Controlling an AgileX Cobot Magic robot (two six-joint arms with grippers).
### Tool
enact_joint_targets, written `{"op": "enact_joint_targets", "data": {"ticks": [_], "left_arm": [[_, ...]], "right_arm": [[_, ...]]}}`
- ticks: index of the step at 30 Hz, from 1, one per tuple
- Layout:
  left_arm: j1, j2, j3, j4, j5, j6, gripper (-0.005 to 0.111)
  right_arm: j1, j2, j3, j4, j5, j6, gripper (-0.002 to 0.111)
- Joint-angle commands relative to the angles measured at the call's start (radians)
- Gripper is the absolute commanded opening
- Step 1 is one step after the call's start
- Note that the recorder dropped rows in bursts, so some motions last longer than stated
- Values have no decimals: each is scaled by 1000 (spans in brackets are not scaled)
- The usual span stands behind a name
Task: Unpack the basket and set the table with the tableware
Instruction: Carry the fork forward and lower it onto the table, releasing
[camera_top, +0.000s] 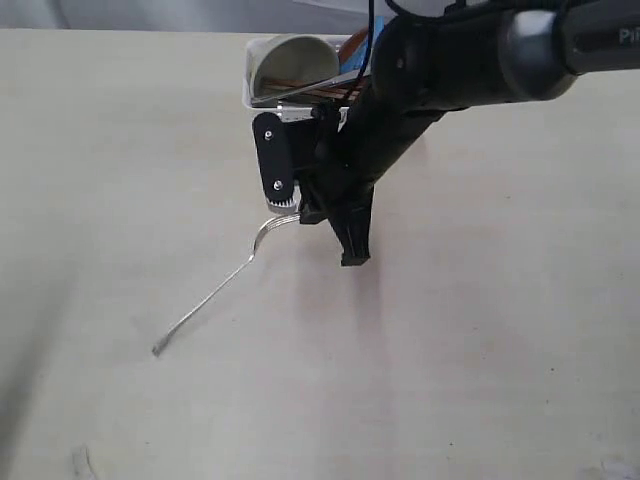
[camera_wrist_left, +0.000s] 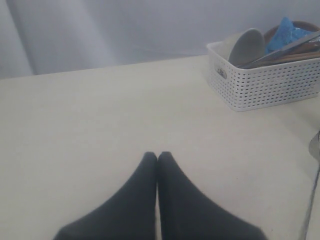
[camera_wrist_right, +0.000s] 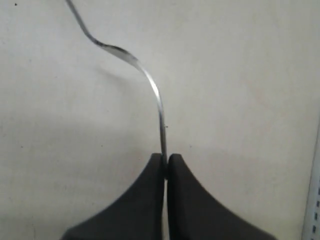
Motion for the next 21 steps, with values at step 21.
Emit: {"op": "enact_joint_targets", "data": {"ticks": [21], "left_arm": [[-6, -4, 2, -4, -11, -4, 0]], "right_arm": [[34, 13, -172, -342, 562, -66, 0]]}}
